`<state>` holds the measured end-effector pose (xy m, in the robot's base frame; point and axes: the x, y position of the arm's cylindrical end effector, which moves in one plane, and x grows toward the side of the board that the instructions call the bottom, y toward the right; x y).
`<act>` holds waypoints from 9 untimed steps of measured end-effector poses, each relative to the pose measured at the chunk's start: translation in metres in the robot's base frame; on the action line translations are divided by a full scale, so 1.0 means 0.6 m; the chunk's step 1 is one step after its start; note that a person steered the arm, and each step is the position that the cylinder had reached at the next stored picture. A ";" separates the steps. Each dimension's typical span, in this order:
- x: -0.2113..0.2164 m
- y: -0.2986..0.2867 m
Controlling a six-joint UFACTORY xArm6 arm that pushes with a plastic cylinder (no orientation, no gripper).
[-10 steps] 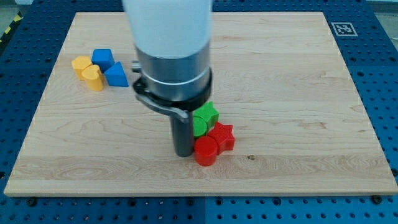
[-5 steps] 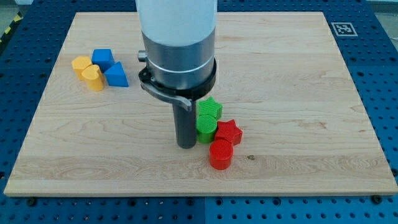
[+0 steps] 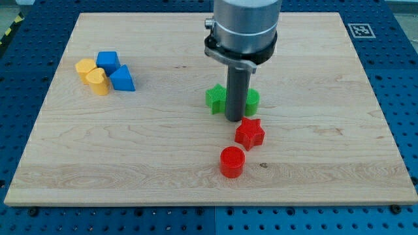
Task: Push the green circle towards the center
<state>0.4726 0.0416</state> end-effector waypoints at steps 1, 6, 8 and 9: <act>-0.032 0.021; -0.077 0.201; -0.109 0.144; -0.112 0.155</act>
<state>0.4054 0.1348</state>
